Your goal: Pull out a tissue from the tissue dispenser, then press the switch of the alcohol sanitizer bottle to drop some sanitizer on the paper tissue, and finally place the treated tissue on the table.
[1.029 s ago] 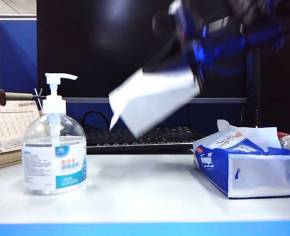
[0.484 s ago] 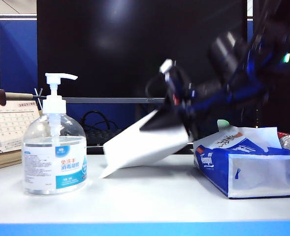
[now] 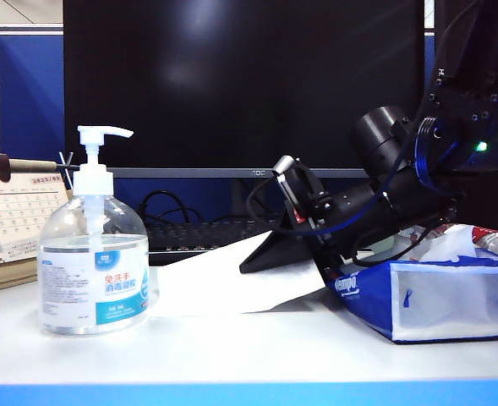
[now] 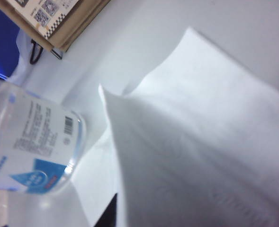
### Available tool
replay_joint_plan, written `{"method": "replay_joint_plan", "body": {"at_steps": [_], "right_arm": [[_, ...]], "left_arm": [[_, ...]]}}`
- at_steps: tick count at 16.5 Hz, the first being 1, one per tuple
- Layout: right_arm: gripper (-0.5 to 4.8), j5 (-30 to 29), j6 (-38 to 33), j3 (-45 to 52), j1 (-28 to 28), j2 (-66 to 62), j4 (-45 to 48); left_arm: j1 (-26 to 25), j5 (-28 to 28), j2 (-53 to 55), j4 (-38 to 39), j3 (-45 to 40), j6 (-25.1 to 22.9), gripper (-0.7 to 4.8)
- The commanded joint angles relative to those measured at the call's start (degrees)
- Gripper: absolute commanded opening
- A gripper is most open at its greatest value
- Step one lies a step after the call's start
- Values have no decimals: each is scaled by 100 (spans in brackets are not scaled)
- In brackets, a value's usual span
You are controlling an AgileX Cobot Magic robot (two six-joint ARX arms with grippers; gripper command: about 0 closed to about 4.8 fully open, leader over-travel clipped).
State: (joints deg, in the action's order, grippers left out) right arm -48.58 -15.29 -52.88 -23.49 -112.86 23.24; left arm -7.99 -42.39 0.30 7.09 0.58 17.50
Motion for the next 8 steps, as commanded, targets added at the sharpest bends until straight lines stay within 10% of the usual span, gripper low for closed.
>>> {"method": "replay_joint_plan", "body": {"at_steps": [1,2,4,8], "right_arm": [[8,-59,-509,-15,-7,0,70],[89,-59,-721,-13,-7,0,59],[479,-26,-1362,-15,-7,2,68],[479,-275,-1751,-15,-7,83,570]], "left_arm": [[0,-4,-4,87,2,-39,-5],[0,-4,-4,87,2,-39,-5],[0,-33,-4,85,2,-39,-5],[2,-50,-4,72,2,-42,-5]]}}
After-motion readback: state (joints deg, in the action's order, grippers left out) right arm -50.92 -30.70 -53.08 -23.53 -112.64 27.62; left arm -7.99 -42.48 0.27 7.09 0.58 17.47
